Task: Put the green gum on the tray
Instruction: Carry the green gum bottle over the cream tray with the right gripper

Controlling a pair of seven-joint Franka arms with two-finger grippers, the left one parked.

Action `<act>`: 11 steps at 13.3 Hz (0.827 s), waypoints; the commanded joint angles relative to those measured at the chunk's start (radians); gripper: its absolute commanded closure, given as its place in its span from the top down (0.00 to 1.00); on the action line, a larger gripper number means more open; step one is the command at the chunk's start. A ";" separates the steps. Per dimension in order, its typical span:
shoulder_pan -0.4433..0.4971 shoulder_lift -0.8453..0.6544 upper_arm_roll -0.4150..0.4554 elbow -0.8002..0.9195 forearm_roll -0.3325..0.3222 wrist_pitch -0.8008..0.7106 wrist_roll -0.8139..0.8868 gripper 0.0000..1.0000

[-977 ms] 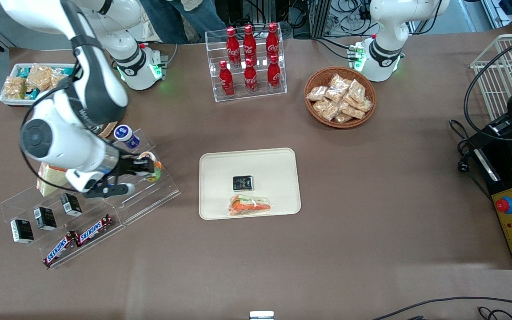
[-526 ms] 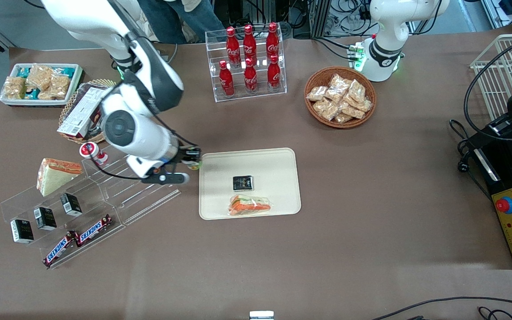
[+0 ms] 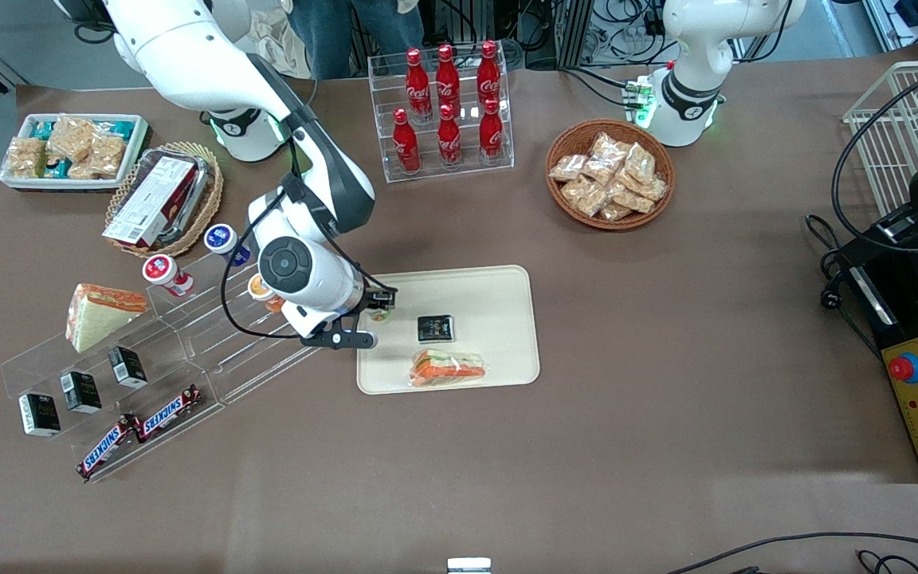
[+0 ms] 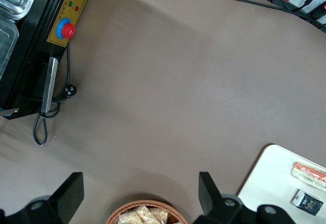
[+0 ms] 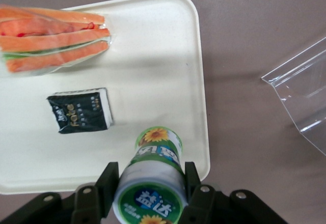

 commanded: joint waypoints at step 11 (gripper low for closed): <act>0.027 0.108 -0.009 0.025 -0.005 0.022 0.012 0.54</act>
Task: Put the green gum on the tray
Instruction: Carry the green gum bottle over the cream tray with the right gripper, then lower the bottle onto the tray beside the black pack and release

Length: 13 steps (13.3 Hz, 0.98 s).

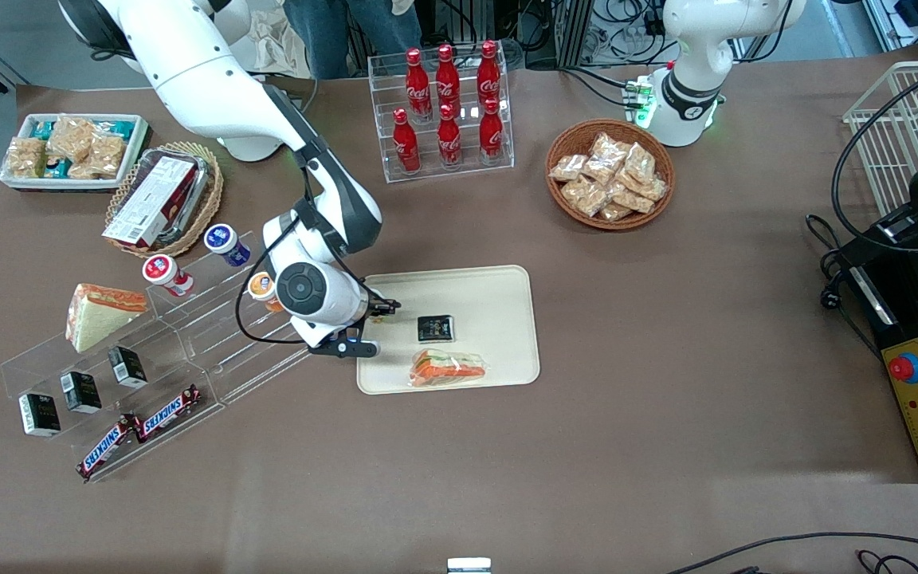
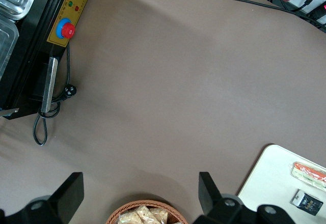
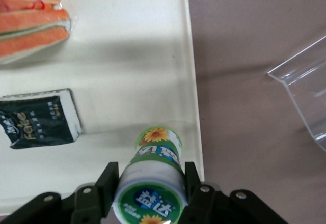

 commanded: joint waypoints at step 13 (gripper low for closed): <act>0.013 -0.035 -0.003 0.020 -0.018 -0.013 0.009 1.00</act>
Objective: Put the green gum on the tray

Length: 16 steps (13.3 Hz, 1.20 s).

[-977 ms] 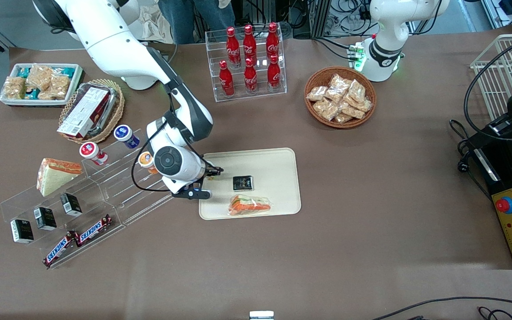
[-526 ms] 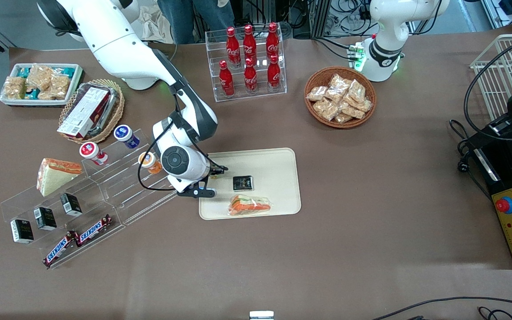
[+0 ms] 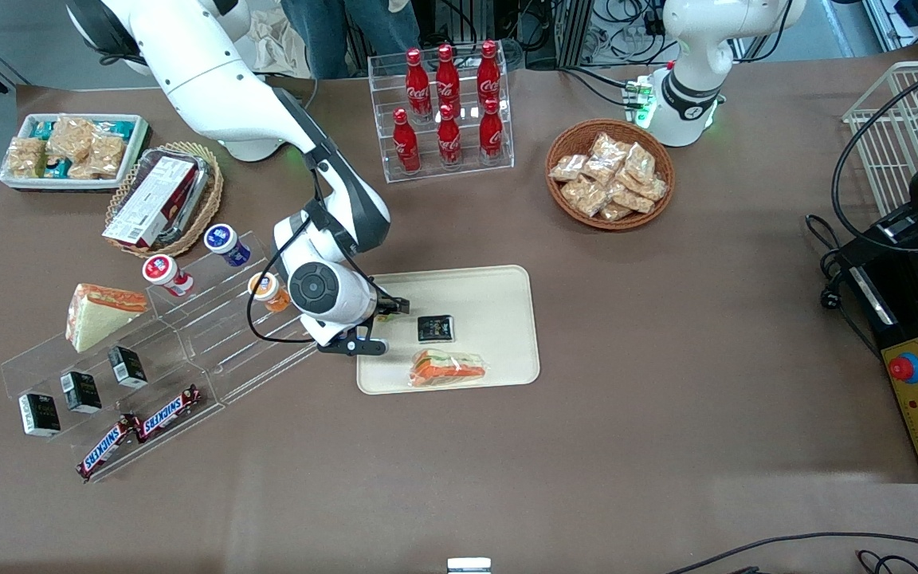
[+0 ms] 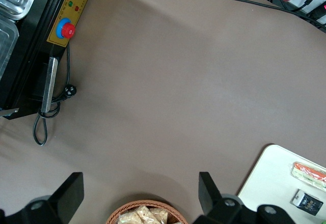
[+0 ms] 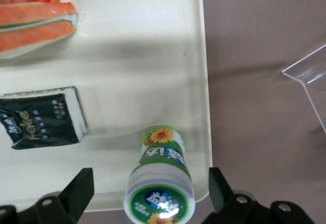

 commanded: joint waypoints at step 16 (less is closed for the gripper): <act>-0.398 -0.490 -0.002 0.097 -0.182 -0.427 -0.408 1.00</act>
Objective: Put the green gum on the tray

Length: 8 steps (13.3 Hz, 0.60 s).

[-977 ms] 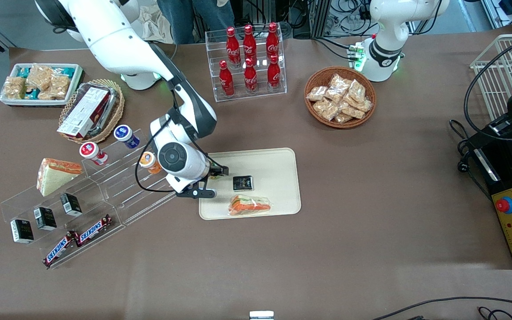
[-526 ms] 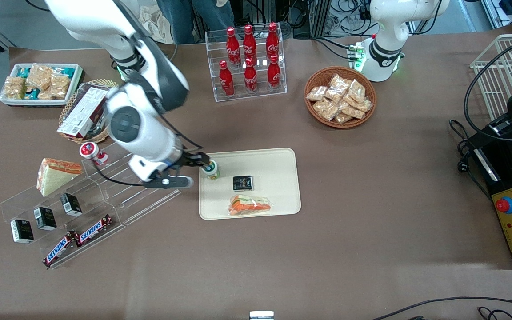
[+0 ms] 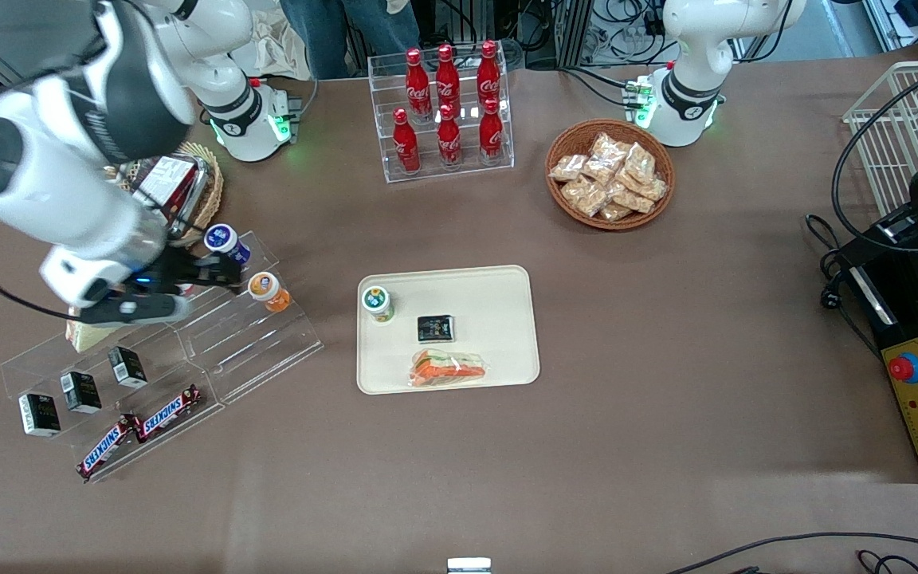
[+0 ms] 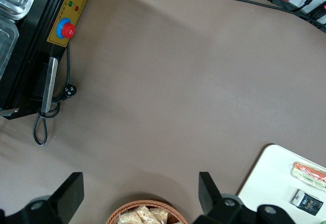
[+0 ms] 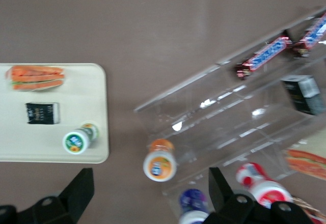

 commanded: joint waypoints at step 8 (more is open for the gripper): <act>-0.210 0.036 0.011 0.168 -0.020 -0.229 -0.144 1.00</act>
